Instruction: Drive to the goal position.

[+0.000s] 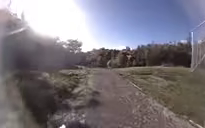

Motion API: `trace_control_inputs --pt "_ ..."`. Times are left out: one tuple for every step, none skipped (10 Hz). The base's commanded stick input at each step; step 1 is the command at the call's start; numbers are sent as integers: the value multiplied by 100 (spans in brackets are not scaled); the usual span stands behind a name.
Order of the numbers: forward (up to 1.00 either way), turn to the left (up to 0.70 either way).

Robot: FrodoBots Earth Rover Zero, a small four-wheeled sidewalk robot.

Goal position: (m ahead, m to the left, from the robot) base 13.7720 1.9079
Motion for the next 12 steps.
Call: trace_control_inputs --pt "100 -24" --pt "100 -23" --pt "100 0" --pt "100 1" --pt "100 1" --pt "100 1" --pt "100 1" --pt "100 1" --pt "100 1" --pt "100 1" --pt "100 11" --pt "100 36"
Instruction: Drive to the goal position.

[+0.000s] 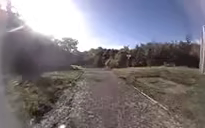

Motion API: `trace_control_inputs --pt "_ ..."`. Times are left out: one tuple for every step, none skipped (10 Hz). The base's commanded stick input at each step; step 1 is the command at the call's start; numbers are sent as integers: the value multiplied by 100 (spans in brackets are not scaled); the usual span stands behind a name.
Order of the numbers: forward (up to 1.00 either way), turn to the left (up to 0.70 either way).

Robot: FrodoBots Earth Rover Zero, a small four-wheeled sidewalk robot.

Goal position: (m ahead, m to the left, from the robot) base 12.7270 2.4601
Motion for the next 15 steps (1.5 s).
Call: trace_control_inputs --pt "100 8" --pt "100 1" --pt "100 1" --pt "100 1" --pt "100 1" --pt "100 1" --pt "100 1" --pt "100 1" --pt "100 1" --pt "100 1" --pt "100 1" --pt "100 1" --pt "100 1" --pt "100 1" --pt "100 1"
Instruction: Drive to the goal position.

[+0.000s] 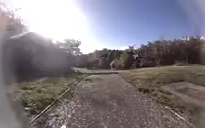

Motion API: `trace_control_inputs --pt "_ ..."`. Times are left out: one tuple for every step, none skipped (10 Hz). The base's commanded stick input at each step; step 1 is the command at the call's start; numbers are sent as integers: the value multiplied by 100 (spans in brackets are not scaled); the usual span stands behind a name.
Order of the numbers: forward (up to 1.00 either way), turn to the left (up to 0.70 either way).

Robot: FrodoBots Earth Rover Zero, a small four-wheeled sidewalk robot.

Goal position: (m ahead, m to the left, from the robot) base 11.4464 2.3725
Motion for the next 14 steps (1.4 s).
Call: trace_control_inputs --pt "100 1" --pt "100 1" --pt "100 1" --pt "100 1" --pt "100 1" --pt "100 1" --pt "100 1" --pt "100 -12" --pt "100 -27" --pt "100 -23" --pt "100 -13" --pt "100 1" --pt "100 1" --pt "100 1"
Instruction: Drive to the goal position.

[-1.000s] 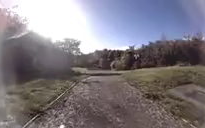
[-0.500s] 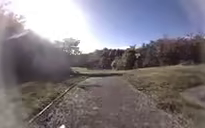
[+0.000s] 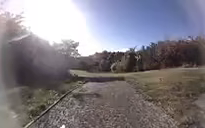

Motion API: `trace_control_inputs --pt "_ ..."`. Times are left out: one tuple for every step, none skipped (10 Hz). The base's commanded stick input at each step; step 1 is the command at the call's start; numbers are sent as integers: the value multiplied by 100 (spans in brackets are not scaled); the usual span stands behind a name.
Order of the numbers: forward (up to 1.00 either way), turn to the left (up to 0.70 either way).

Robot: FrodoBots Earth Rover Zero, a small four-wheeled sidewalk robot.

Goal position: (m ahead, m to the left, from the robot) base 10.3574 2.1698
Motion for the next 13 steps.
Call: trace_control_inputs --pt "100 1" --pt "100 1" --pt "100 1" --pt "100 1" --pt "100 1" --pt "100 1" --pt "100 1" --pt "100 1" --pt "100 1" --pt "100 1" --pt "100 1" --pt "100 1" --pt "100 1"
